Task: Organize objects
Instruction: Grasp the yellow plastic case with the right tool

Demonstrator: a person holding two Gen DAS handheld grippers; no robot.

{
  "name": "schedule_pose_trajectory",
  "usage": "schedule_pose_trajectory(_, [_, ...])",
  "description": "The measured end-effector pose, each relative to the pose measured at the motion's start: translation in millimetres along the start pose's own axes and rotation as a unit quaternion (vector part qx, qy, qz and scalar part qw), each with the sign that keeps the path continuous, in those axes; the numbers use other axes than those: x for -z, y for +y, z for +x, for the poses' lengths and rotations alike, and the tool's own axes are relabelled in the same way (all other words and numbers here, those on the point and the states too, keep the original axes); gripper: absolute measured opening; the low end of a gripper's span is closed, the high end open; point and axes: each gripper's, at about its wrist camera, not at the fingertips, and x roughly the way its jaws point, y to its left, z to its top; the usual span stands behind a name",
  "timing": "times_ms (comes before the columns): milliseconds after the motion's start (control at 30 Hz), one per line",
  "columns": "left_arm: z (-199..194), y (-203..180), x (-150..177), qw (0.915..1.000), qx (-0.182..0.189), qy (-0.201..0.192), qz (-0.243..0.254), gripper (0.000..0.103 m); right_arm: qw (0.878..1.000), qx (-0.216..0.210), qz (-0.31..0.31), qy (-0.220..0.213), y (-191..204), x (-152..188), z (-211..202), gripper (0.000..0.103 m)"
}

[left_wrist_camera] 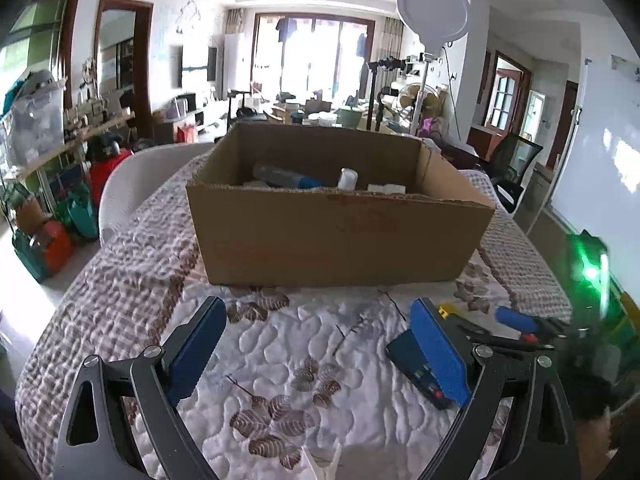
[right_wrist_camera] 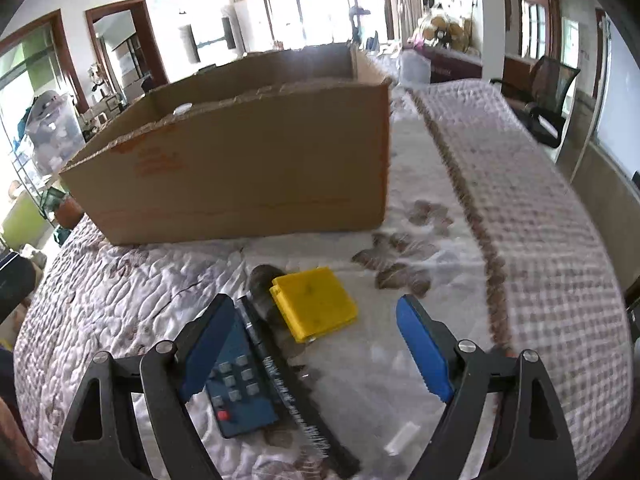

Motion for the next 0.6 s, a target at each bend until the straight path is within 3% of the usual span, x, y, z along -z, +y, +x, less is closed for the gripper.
schedule_pose_trajectory(333, [6,-10,6,0.9997,0.010,0.017,0.011,0.094,0.999,0.021,0.025,0.020,-7,-10,34,0.103])
schedule_pose_trajectory(467, [18,-4,7,0.9994,-0.002,0.034,0.004,0.094,0.998,-0.045,0.052,0.013,-16,-13,41,0.103])
schedule_pose_trajectory(600, [34,6,9,0.9981,0.005,0.058,-0.022,0.094,0.998,-0.053,0.027,0.013,-14,-13,39,0.103])
